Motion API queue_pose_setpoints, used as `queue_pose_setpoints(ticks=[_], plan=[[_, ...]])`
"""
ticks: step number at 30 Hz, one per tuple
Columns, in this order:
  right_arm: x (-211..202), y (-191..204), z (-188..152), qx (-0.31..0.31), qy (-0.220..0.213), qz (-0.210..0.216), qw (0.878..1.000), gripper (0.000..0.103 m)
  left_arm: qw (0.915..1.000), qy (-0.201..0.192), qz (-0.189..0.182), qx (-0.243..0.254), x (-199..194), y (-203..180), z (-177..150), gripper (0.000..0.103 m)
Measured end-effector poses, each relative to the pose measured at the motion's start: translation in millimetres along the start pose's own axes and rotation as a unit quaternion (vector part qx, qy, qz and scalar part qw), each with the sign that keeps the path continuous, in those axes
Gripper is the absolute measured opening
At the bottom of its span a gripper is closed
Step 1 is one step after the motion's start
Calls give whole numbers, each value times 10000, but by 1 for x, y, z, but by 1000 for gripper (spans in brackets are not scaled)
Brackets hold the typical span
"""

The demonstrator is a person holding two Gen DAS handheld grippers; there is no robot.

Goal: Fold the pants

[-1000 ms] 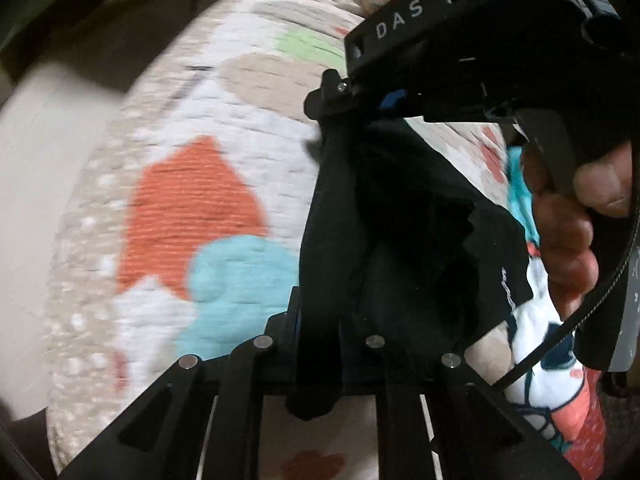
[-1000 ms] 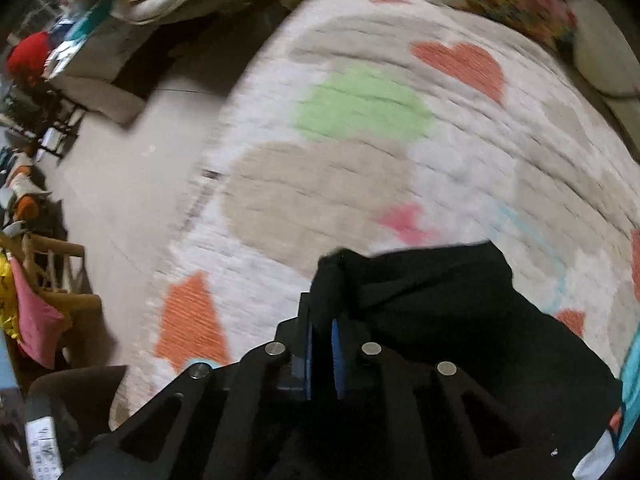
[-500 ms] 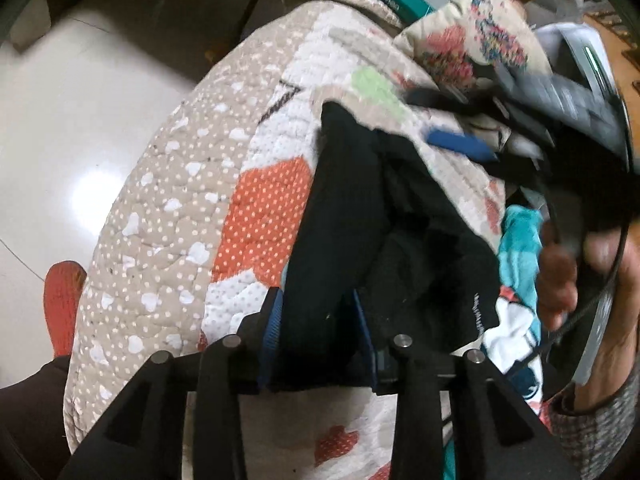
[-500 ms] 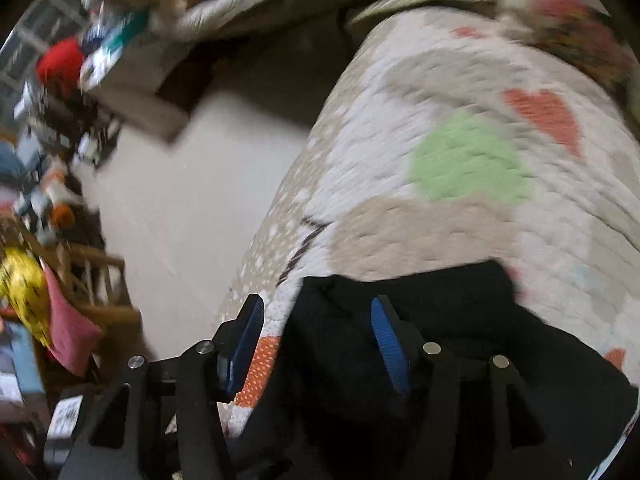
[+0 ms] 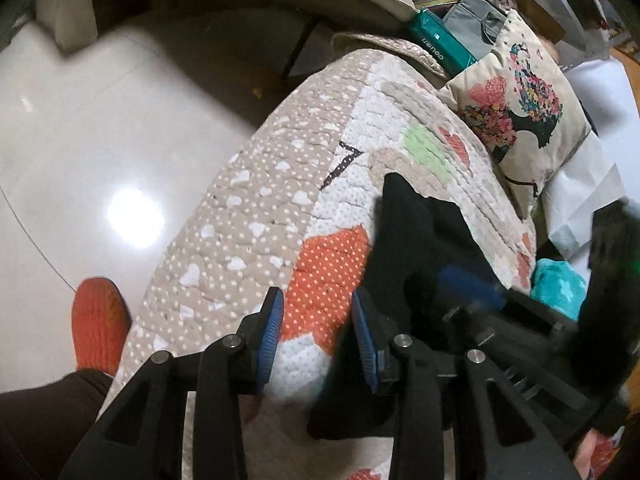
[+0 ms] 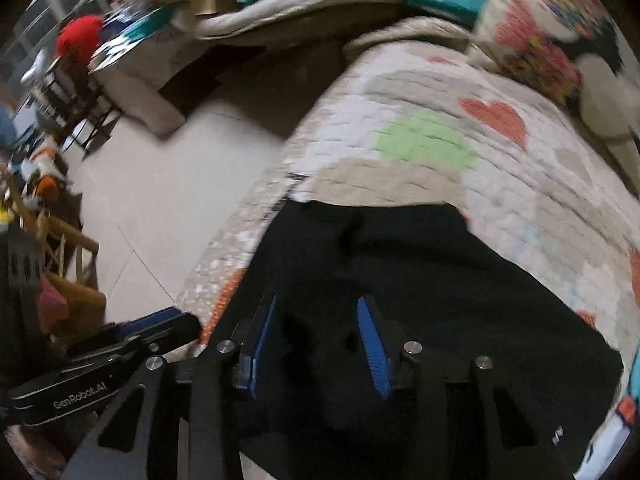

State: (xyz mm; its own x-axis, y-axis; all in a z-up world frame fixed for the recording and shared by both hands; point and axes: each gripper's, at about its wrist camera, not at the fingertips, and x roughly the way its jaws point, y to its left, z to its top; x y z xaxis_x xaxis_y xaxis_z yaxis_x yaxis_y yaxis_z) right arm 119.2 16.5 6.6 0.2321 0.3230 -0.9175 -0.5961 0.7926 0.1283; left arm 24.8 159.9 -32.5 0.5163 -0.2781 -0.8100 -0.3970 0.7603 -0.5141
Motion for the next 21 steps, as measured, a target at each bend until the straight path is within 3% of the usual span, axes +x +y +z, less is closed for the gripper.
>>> queue_pose_setpoints(ticks=[3, 6, 8, 11, 14, 18, 21], plan=[[11, 4, -16, -245, 338, -428, 9982, 45, 10000, -2, -47, 20, -1, -2, 1, 34], [-11, -16, -47, 1, 348, -520, 9980, 42, 9999, -15, -124, -31, -3, -3, 1, 35], [-30, -34, -76, 269, 321, -412, 9983, 43, 9998, -8, -170, -46, -4, -5, 1, 37], [-48, -63, -121, 811, 447, -305, 9952, 53, 9999, -41, -137, 22, -4, -12, -1, 39], [-69, -88, -149, 1520, 256, 64, 9880, 57, 9998, -51, -43, 199, 0, -20, -4, 39], [-95, -94, -148, 1603, -362, -118, 9863, 57, 9983, -53, 127, 566, 6, -33, -12, 39], [-98, -89, -130, 1465, -534, 7, 9878, 57, 9966, 32, 127, 809, 11, -42, -19, 39]])
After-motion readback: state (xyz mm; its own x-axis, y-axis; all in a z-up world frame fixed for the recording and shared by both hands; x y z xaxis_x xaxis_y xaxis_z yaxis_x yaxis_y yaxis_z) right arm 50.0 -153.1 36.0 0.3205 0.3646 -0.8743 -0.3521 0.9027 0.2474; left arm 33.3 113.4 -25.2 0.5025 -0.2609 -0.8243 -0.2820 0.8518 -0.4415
